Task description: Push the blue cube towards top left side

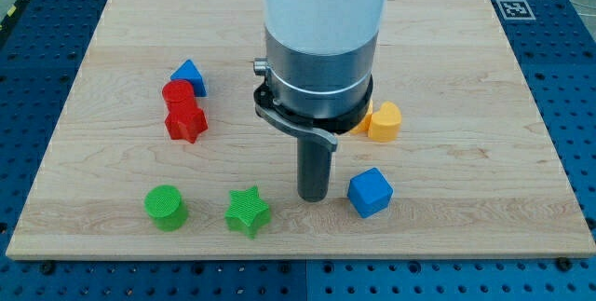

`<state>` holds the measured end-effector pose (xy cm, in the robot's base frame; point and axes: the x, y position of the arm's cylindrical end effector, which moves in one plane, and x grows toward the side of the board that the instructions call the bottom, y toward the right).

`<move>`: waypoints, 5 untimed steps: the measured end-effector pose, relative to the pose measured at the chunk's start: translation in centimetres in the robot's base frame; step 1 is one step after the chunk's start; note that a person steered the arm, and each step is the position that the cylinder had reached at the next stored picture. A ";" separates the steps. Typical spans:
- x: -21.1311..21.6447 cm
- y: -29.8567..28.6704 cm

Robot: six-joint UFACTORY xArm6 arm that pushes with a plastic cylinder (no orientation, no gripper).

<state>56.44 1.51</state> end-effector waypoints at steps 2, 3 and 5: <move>1.2 2.7; 1.2 2.8; 1.2 3.3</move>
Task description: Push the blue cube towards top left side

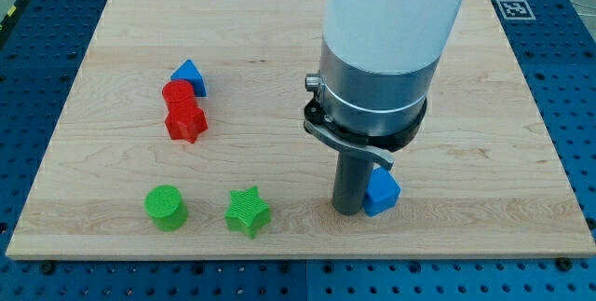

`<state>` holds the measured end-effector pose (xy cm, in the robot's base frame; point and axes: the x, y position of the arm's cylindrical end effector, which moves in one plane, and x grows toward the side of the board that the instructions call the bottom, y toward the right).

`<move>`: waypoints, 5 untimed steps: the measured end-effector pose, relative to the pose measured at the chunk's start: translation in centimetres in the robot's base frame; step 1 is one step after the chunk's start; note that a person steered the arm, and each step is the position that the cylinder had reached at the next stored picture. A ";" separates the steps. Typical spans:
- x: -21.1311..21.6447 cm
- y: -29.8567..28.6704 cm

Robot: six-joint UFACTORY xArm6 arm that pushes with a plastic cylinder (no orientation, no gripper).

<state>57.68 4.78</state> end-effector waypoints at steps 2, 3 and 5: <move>0.0 0.4; 0.0 0.7; 0.0 1.3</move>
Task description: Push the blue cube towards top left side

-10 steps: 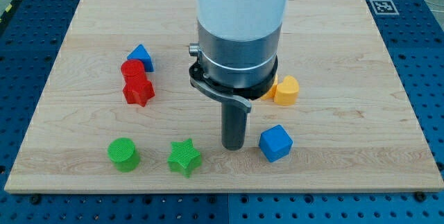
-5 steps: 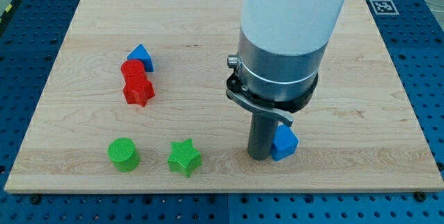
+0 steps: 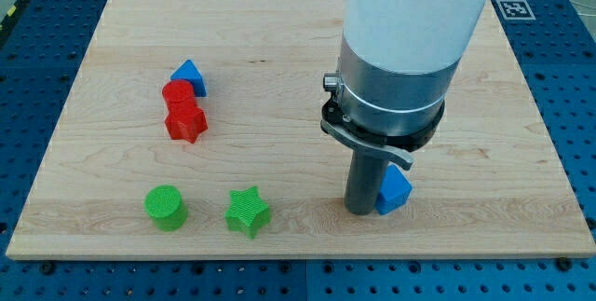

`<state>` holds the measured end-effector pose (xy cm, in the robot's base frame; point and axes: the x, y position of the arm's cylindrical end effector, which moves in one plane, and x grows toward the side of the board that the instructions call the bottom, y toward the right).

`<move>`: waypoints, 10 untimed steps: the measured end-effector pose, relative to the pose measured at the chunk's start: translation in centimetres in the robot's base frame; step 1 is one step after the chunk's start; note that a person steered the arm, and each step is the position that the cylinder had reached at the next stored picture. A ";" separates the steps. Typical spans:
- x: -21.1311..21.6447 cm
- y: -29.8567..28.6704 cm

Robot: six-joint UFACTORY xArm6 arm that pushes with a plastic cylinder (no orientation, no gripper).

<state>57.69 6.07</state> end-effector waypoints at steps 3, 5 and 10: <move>3.2 5.3; 1.2 2.9; -0.3 6.8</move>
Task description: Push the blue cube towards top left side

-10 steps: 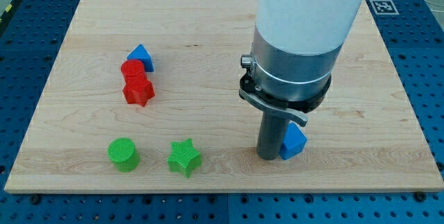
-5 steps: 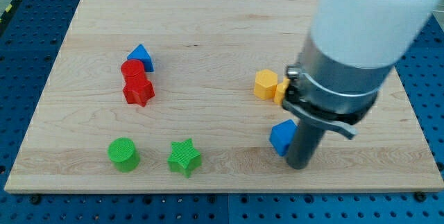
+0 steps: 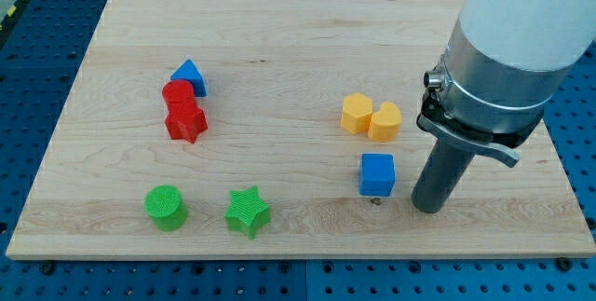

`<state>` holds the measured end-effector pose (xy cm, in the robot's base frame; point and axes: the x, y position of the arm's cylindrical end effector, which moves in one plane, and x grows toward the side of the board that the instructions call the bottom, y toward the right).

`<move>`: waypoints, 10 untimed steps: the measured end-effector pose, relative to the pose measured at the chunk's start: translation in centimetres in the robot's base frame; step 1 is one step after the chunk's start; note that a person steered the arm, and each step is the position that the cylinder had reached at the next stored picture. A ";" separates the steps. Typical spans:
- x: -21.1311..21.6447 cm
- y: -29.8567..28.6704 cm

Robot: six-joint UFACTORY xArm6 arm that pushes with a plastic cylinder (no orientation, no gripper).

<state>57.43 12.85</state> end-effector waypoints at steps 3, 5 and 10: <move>-3.0 -1.8; -1.4 -2.3; -2.6 -9.6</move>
<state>54.87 3.23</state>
